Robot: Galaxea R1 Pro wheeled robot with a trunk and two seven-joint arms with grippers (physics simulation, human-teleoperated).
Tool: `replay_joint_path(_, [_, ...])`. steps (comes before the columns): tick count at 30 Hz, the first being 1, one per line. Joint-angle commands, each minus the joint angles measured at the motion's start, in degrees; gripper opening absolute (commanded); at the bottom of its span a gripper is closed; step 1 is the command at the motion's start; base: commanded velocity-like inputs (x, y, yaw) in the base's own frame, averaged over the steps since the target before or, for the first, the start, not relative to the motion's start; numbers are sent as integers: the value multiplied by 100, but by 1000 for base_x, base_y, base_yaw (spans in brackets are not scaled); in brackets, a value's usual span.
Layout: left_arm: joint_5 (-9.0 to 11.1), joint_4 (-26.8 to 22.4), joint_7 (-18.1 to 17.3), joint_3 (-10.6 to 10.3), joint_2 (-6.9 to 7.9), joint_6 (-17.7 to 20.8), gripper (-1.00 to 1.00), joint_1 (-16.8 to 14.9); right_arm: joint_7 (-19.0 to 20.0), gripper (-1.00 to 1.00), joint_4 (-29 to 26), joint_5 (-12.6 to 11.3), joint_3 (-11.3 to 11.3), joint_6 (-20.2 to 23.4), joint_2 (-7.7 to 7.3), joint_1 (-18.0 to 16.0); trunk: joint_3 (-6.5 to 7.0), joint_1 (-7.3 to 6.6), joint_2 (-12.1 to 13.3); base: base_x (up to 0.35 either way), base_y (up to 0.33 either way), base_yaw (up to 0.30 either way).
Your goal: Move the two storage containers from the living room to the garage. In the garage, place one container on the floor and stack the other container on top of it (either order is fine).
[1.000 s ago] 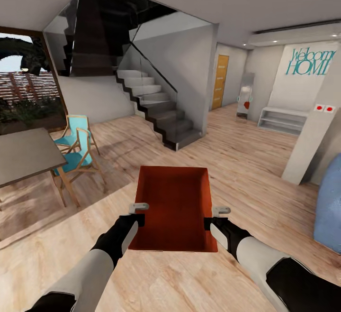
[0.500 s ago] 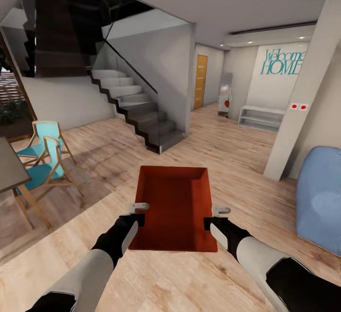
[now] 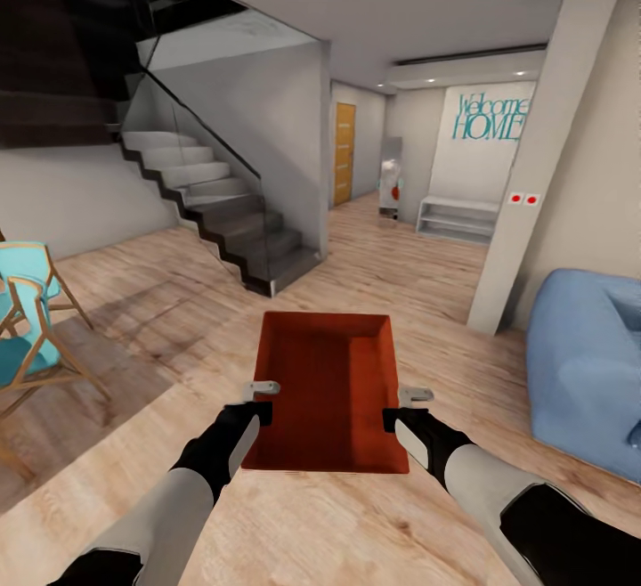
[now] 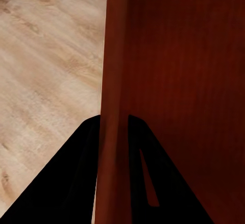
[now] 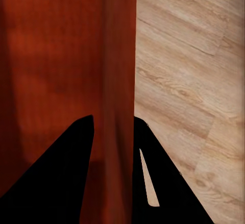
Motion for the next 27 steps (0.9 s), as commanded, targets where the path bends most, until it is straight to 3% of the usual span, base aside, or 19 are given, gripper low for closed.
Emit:
replay_joint_path(1, [172, 80, 53, -80, 10, 251, -100, -1, -16, -100, -31, 70, -20, 30, -38, -13, -12, 7, -13, 322, 0, -41])
replay_joint_path(14, [172, 93, 53, -80, 11, 251, -100, -1, -17, -100, -31, 70, -20, 27, -38, -13, -12, 7, -13, 322, 0, -12])
replay_joint_path(27, [172, 89, 53, -80, 11, 251, -100, -1, -21, -100, -31, 70, -20, 29, -38, -11, -12, 7, -13, 322, 0, -219])
